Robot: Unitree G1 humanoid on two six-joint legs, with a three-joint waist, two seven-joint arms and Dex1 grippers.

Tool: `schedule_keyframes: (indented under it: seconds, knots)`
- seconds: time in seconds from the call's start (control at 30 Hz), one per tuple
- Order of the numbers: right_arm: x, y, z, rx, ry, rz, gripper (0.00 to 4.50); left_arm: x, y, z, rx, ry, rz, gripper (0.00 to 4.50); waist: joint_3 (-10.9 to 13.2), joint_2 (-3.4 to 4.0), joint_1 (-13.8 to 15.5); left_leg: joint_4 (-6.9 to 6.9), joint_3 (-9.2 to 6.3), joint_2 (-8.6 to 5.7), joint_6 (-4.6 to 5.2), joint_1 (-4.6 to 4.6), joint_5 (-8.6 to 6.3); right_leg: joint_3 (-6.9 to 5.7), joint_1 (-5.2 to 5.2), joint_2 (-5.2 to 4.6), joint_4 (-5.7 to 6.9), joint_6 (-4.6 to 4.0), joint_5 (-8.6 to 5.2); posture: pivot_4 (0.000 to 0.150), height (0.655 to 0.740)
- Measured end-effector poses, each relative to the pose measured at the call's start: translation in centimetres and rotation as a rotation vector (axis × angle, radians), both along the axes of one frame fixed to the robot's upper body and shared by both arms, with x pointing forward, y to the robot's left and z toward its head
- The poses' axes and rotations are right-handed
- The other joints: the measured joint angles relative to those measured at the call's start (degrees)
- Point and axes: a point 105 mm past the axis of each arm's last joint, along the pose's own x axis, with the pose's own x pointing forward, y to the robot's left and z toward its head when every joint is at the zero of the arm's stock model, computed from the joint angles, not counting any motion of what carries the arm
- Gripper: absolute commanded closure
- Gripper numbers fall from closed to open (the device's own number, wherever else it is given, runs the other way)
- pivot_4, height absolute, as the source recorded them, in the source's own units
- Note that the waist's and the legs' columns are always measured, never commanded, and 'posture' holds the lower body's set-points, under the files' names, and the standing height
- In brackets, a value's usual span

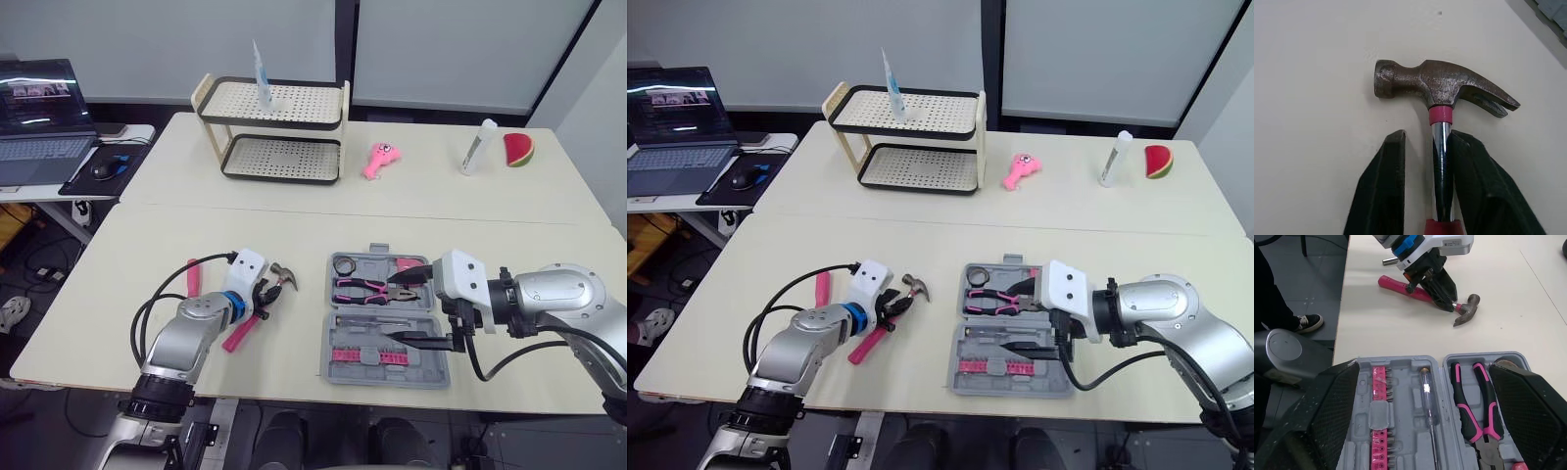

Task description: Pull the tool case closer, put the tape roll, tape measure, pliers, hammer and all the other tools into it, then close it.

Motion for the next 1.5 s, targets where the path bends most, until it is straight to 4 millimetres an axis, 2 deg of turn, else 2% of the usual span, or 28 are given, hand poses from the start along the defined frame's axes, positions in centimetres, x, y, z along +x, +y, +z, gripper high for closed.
schedule_keyframes:
  seconds: [0.07,0.1,0.27,0.4,0.53,0.63,0.73,0.93,1.03,1.17,1.23,1.37,1.5]
  knots:
    - [0.0,0.0,0.0,0.000,-0.003,-0.003,0.00,-0.2,0.2,-0.1,-0.009,0.004,0.009,4.36,0.0,0.02,0.0,0.00,-0.01,0.01,0.00,0.00,0.00,0.00,0.00,0.00,0.00,0.00,0.00,0.150,0.7290]
    - [0.1,0.0,0.0,0.000,-0.004,-0.005,0.00,-0.2,0.2,-0.1,-0.013,0.005,0.012,4.44,0.0,0.04,0.0,0.00,-0.01,0.01,0.00,0.00,0.00,0.00,0.00,0.00,0.00,0.00,0.00,0.150,0.7290]
    - [0.2,-0.1,0.0,-0.001,-0.015,-0.016,0.00,-0.1,0.3,0.1,-0.024,-0.008,0.016,4.44,0.0,0.04,0.0,0.00,-0.01,0.01,0.00,0.00,0.00,0.00,0.00,0.00,0.00,0.00,0.00,0.150,0.7290]
    - [0.1,-0.2,-0.2,-0.008,-0.046,-0.012,0.00,-0.4,1.6,0.4,-0.032,-0.026,0.028,4.44,0.0,0.03,0.0,-0.02,-0.02,0.06,0.00,-0.02,0.00,0.00,-0.05,-0.03,-0.01,0.00,0.00,0.150,0.7290]
    - [-0.2,-0.3,-0.5,-0.011,-0.056,0.001,0.00,-1.4,1.3,2.4,-0.021,-0.085,-0.085,4.44,0.0,0.03,0.0,-0.03,-0.01,0.06,-0.01,-0.06,0.00,0.01,-0.07,-0.05,-0.02,0.00,0.00,0.150,0.7290]
    - [-0.5,-0.5,-0.3,-0.004,-0.067,0.025,0.00,-2.2,-0.2,5.0,-0.029,-0.151,-0.218,4.44,0.0,0.03,0.2,-0.02,-0.03,0.03,-0.01,-0.06,0.00,0.01,-0.03,-0.06,-0.04,0.00,0.00,0.150,0.7290]
    - [-0.8,-1.1,-0.1,-0.002,-0.072,0.048,0.00,-3.5,-2.4,6.7,-0.042,-0.180,-0.361,4.44,0.0,0.03,0.1,-0.02,0.01,0.03,0.00,-0.05,0.00,0.02,-0.02,-0.04,-0.04,0.00,0.00,0.150,0.7290]
    - [-1.2,-2.6,0.7,-0.011,-0.020,0.063,0.00,-6.1,-6.7,7.2,-0.059,-0.132,-0.589,4.44,0.0,0.03,0.1,-0.02,0.01,0.02,0.01,-0.05,-0.01,0.02,0.01,0.07,-0.04,0.00,0.00,0.150,0.7290]
    - [-1.2,-5.2,0.9,-0.070,0.025,0.008,0.00,-7.0,-9.7,7.7,-0.033,-0.128,-0.760,4.44,0.0,0.04,0.5,0.01,0.00,-0.04,0.01,-0.04,-0.01,0.01,0.16,0.06,-0.12,0.00,0.00,0.150,0.7290]
    - [-0.8,-7.2,1.1,-0.104,0.034,-0.060,0.00,-7.9,-13.0,7.7,-0.046,-0.116,-0.889,4.44,0.0,0.03,0.2,0.00,-0.01,0.01,0.02,-0.01,-0.01,0.02,0.19,0.13,-0.12,0.00,0.00,0.150,0.7290]
    - [-0.7,-7.7,1.2,-0.116,0.038,-0.079,0.00,-8.4,-14.4,6.9,-0.018,-0.086,-0.961,4.44,0.0,0.05,0.0,-0.01,0.02,0.03,0.02,0.01,-0.01,0.04,0.20,0.18,-0.11,0.00,0.00,0.150,0.7290]
    - [-0.7,-8.3,1.1,-0.127,0.040,-0.102,0.00,-8.7,-16.8,5.1,0.023,-0.035,-1.026,4.44,0.0,0.05,0.2,0.02,0.00,0.00,0.02,0.03,-0.01,0.03,0.29,0.16,-0.15,0.00,0.00,0.150,0.7290]
    - [-1.0,-8.5,0.8,-0.138,0.050,-0.112,0.00,-8.3,-18.4,3.7,0.114,-0.039,-1.061,4.44,0.0,0.06,0.2,0.03,-0.03,-0.01,0.02,0.04,-0.01,0.02,0.36,0.16,-0.21,0.00,0.00,0.150,0.7290]
